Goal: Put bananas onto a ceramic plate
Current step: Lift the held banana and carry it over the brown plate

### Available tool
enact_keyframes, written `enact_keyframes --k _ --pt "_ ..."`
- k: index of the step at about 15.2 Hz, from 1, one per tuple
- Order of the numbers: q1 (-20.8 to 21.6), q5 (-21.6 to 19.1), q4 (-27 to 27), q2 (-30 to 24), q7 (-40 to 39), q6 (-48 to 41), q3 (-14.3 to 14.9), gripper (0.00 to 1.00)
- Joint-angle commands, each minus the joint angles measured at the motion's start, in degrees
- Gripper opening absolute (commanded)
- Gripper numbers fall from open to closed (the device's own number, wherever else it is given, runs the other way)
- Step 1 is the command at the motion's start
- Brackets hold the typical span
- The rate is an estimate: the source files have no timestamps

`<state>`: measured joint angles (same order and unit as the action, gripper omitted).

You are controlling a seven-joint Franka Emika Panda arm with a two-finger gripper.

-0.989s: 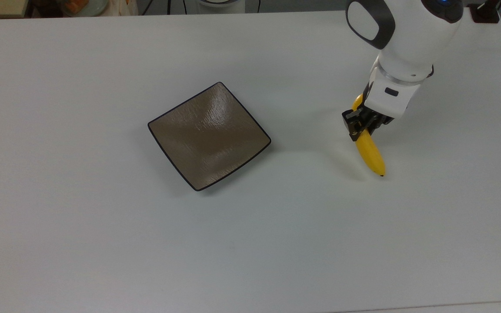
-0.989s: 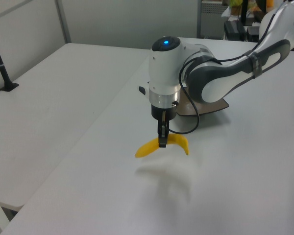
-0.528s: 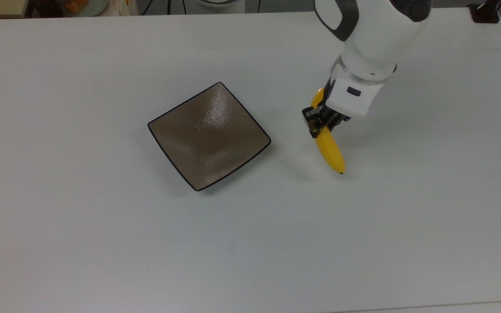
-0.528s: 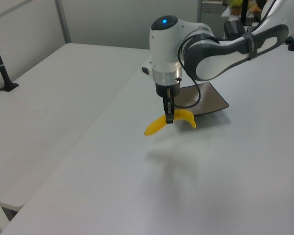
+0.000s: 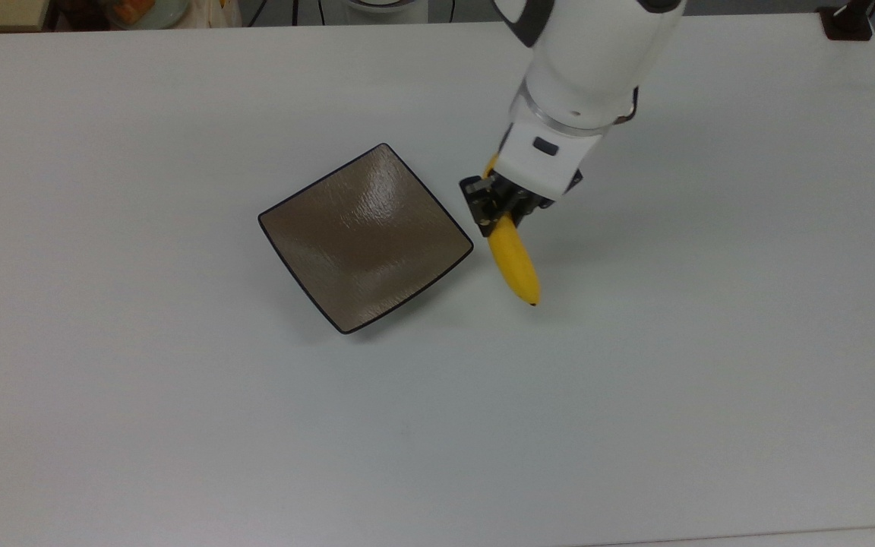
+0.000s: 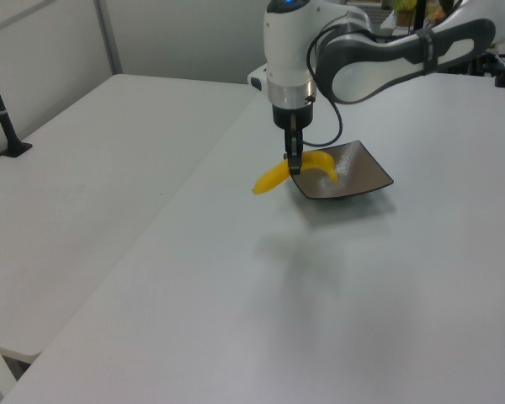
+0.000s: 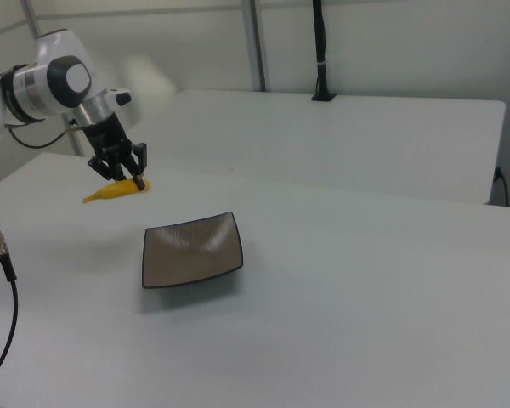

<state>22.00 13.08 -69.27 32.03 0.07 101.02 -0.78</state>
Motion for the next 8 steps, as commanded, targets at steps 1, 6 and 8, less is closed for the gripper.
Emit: enact_keyframes --k 1,6,8 --pt "-1.9 -2.8 -3.5 -4.0 -4.6 -2.3 2.0 0.2" --pt "-5.3 -2.8 -7.4 -6.0 -9.9 -2.3 3.1 0.2" --pt "-6.1 -2.8 -8.4 -5.9 -12.1 -2.3 4.1 0.2"
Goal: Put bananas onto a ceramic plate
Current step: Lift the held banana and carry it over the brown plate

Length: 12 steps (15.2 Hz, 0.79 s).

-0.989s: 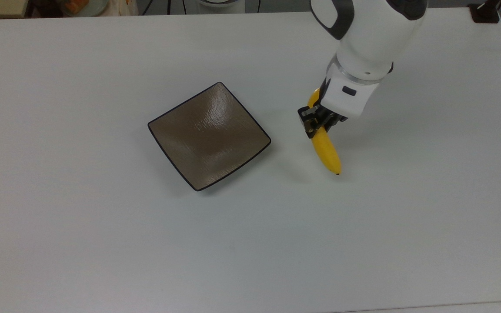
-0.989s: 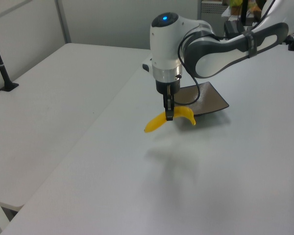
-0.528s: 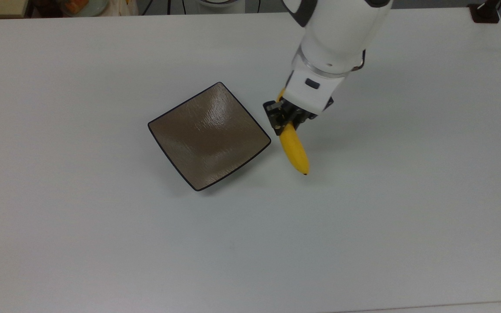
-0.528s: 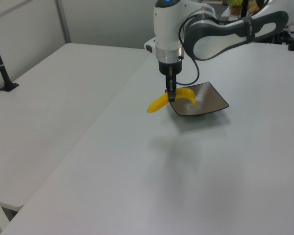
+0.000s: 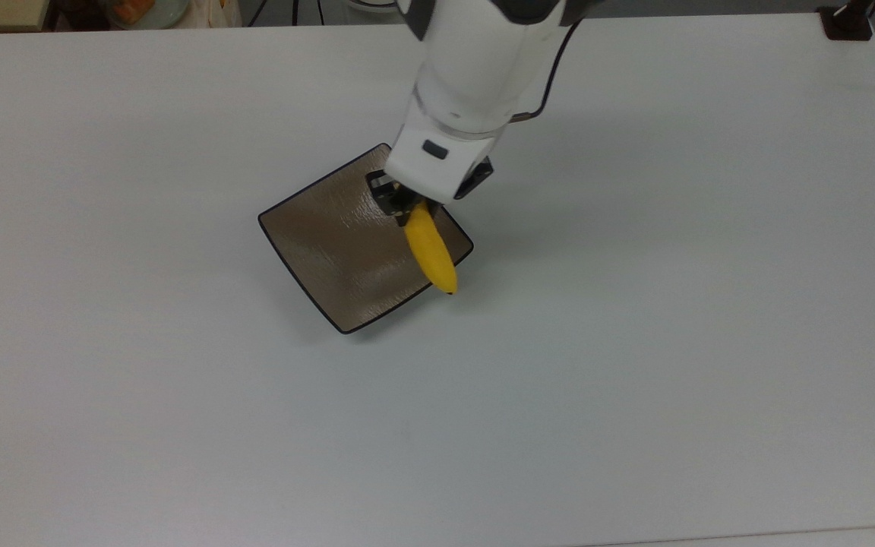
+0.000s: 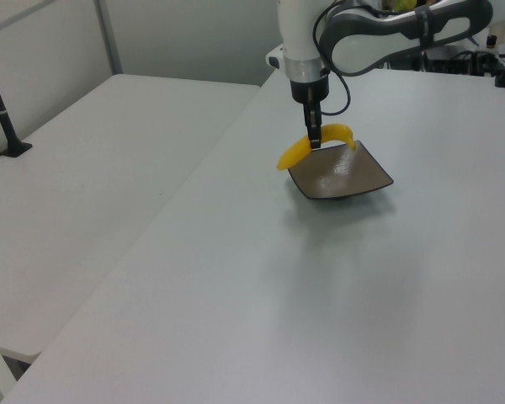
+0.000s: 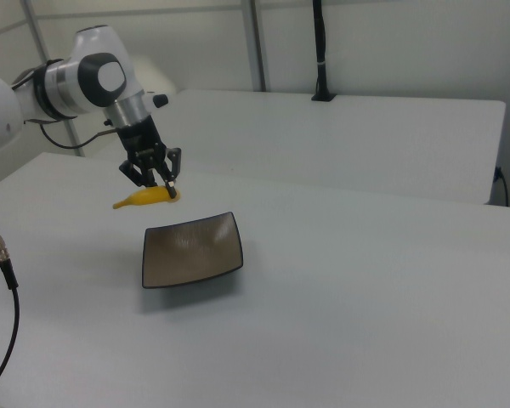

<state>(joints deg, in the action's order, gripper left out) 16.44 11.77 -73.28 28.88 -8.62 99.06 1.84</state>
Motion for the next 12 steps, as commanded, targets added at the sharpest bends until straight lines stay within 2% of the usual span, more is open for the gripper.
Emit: enact_keyframes --k 1,2,4,5,6,7,12 --pt "-0.9 -1.5 -4.8 -2.8 -4.4 -0.4 1.7 0.21" --pt "-1.2 -1.5 -5.0 -2.8 -4.9 -0.5 1.8 0.22" --pt "-1.6 -1.4 -5.2 -2.4 -5.1 -0.5 1.9 0.35" --pt "-1.6 -1.2 -5.4 -2.3 -5.2 -0.6 1.9 0.52" --pt "-1.6 -1.0 -5.6 -2.3 -4.7 -0.5 1.9 0.93" --pt "-1.5 -0.9 -5.6 -2.3 -4.6 -0.6 1.9 1.0" --pt "-1.2 -1.0 -5.3 -2.4 -4.4 -0.5 1.8 1.0"
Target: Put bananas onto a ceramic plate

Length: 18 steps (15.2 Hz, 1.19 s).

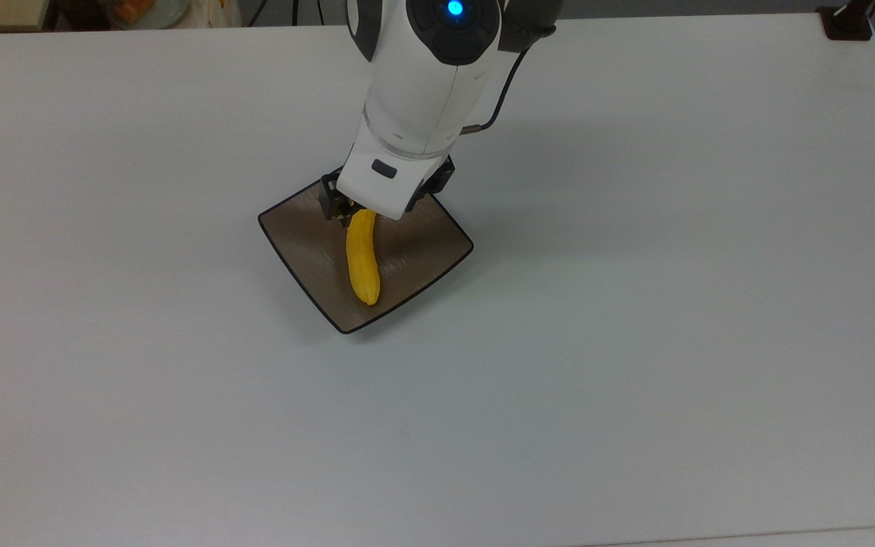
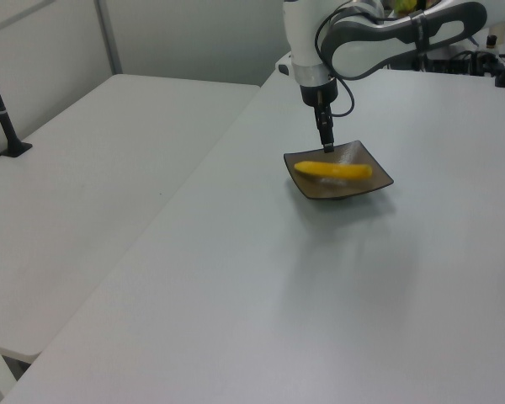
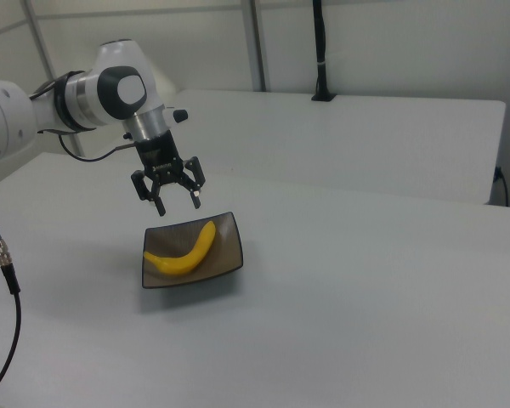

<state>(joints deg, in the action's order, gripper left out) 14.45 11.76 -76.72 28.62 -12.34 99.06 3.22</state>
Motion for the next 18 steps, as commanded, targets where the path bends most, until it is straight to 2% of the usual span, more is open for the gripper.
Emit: enact_keyframes --k 1,5,9,11,18 --pt "1.0 -1.4 -1.7 -2.3 -0.5 -0.6 0.5 1.0" --pt "1.4 -3.4 -1.2 -3.3 6.1 -0.4 -0.1 1.0" --pt "0.9 -12.1 -2.4 -8.6 9.2 -0.6 -0.1 1.0" --pt "0.5 -15.8 -5.2 -12.2 10.3 -0.4 0.1 1.0" --pt "-3.5 -16.7 -18.0 -24.0 7.4 0.1 -0.1 1.0"
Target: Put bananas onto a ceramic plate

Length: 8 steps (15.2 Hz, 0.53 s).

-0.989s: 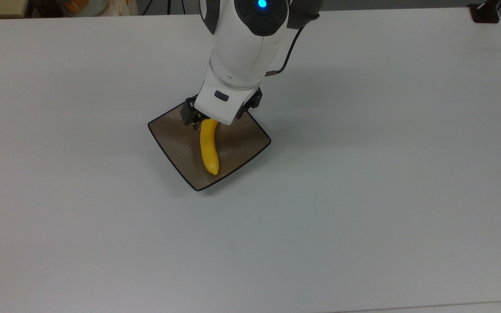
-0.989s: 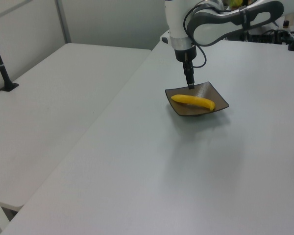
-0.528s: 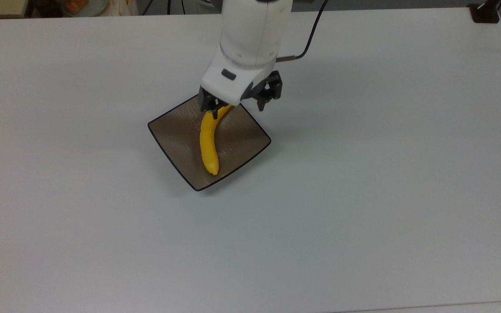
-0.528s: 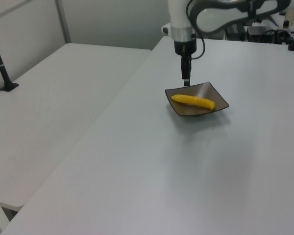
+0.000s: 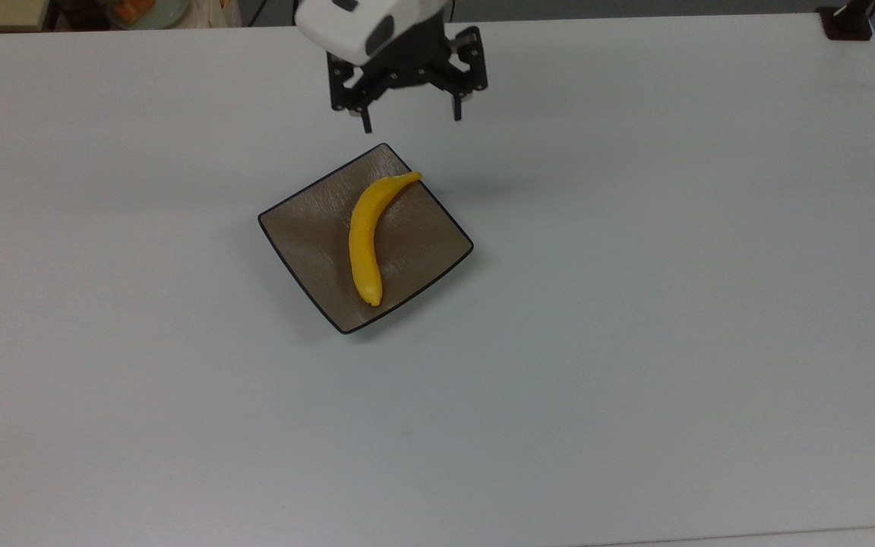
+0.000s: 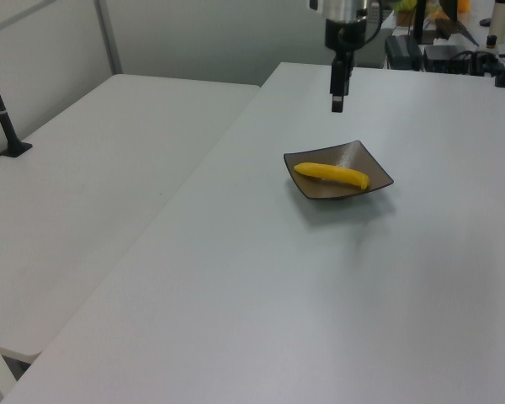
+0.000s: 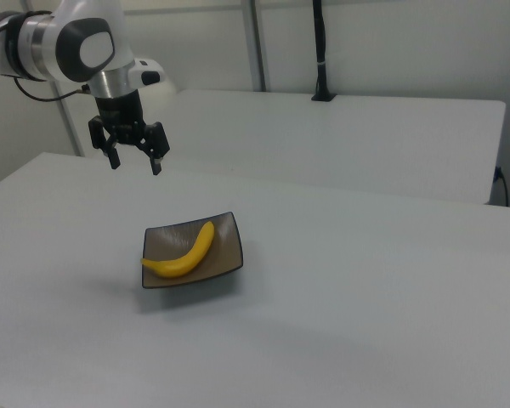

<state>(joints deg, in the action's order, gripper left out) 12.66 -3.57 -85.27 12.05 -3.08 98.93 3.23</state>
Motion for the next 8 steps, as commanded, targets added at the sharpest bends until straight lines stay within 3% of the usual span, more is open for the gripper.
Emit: enact_keyframes --k 1,4,8 --pt "-2.7 -1.3 -11.9 -9.4 -2.8 0.2 -0.2 1.0" --pt "-5.0 -3.7 -14.0 -11.2 -3.4 0.4 -1.0 1.0" --pt "-9.9 -4.6 -13.7 -11.4 -3.4 0.8 -5.7 1.0"
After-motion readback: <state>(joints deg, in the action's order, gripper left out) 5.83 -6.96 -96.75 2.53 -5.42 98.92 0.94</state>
